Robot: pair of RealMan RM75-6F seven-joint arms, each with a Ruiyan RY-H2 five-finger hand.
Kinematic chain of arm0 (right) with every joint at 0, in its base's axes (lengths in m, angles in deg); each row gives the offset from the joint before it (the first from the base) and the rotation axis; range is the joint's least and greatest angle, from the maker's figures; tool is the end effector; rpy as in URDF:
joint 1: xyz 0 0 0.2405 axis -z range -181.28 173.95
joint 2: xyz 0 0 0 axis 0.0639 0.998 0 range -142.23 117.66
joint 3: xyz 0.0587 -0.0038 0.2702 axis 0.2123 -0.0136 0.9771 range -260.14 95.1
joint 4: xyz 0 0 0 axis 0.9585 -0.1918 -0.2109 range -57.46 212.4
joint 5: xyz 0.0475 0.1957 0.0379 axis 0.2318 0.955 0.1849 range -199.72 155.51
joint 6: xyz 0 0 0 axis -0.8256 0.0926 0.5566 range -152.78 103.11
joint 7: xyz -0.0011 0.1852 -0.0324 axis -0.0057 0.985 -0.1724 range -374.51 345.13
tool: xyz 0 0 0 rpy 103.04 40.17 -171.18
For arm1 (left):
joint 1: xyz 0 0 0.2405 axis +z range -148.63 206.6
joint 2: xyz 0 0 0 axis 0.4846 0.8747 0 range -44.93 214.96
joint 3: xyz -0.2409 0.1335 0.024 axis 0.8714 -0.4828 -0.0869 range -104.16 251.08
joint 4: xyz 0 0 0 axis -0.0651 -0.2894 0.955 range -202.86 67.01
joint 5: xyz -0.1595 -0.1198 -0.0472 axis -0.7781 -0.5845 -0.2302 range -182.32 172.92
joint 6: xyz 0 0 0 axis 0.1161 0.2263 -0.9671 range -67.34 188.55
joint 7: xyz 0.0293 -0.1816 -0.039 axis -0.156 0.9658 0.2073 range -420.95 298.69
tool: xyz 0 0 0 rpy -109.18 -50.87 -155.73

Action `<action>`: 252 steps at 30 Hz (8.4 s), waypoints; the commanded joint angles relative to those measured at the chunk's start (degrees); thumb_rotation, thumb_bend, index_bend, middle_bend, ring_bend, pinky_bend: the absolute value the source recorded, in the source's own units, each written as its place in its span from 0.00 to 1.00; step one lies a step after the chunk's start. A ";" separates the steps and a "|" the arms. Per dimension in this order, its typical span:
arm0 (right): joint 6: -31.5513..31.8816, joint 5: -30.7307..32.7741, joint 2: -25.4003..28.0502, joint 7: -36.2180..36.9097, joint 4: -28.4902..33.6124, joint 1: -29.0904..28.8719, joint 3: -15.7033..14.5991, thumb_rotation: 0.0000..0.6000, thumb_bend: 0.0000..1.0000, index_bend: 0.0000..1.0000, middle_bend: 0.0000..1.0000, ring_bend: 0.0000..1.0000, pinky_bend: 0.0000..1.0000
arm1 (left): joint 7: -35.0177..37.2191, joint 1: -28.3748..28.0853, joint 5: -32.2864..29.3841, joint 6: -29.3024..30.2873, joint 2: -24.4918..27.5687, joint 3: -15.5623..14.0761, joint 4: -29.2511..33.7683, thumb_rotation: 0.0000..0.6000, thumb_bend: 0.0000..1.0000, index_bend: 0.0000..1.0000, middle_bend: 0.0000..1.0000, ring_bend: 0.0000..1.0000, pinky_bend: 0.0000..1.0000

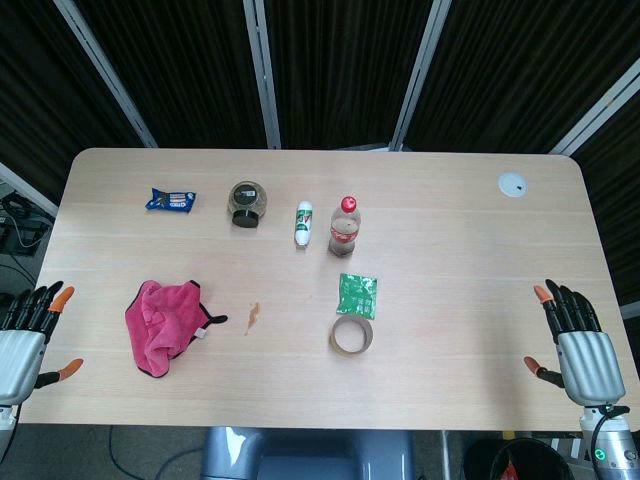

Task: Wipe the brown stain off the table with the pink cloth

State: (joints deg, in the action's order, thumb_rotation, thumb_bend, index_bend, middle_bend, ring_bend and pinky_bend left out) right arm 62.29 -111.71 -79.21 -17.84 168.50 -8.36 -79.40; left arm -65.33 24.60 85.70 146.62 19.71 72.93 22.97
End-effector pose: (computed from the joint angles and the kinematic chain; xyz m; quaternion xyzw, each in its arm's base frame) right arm -0.3145 -0.2257 0.1604 0.6095 -0.3543 0.4032 0.5835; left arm -0.3235 0.2110 0.1544 -0.6380 -0.3610 -0.3647 0.5741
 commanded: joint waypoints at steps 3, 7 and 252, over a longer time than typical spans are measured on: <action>-0.30 0.36 0.16 0.43 0.10 -0.01 0.02 1.00 0.01 0.01 0.00 0.00 0.08 | -0.24 -0.18 0.05 -0.21 -0.06 0.03 -0.10 1.00 0.01 0.00 0.00 0.00 0.00; -0.63 0.31 0.37 0.51 0.20 -0.13 -0.08 1.00 0.01 0.01 0.00 0.00 0.08 | -0.67 -0.12 0.27 -0.16 0.03 -0.13 0.00 1.00 0.01 0.00 0.00 0.00 0.00; -3.95 3.91 1.10 4.34 1.59 -0.74 0.44 1.00 0.01 0.02 0.00 0.00 0.08 | -29.85 -28.36 -41.57 -19.95 -28.29 21.17 -15.31 1.00 0.58 0.84 0.57 0.49 0.59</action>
State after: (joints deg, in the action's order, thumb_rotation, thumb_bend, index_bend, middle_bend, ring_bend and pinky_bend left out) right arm 58.35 -107.80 -78.09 -13.47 170.08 -9.08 -78.96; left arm -96.36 -4.50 43.65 126.79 -9.91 94.10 6.70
